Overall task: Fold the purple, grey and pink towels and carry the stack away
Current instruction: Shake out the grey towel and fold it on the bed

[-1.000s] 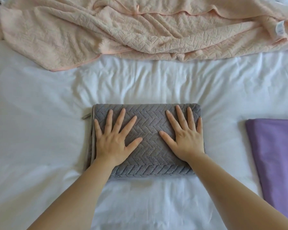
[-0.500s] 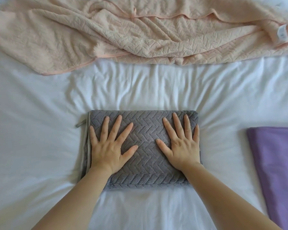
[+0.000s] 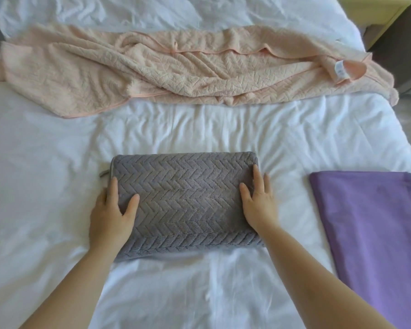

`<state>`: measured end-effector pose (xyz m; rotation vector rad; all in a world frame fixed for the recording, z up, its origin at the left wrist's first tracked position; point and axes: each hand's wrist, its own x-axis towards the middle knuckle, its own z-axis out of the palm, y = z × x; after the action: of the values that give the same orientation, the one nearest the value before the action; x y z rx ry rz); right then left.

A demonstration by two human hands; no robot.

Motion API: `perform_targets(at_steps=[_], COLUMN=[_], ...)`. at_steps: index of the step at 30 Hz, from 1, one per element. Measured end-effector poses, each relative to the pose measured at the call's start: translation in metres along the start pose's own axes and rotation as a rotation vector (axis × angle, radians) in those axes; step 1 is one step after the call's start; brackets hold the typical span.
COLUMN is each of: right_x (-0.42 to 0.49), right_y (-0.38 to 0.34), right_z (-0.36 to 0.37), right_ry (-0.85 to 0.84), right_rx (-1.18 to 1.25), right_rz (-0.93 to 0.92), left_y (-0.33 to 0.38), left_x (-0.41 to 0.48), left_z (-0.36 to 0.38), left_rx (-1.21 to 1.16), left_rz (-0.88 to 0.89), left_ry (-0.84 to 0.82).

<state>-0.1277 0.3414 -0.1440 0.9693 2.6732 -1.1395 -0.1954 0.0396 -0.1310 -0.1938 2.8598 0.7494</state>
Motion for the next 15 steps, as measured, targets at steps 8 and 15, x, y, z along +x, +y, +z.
perform_targets(at_steps=[8, 15], right_x=[-0.013, -0.046], right_y=[-0.006, 0.011], right_z=[-0.023, -0.089], right_ry=[-0.081, 0.127], right_rx=[0.194, 0.342], right_rz=[0.040, 0.110], left_y=[-0.004, 0.072], left_x=[0.004, -0.003], left_z=[-0.027, -0.048], left_rx=[-0.313, -0.372], left_rz=[-0.309, -0.033], left_ry=[-0.123, -0.150])
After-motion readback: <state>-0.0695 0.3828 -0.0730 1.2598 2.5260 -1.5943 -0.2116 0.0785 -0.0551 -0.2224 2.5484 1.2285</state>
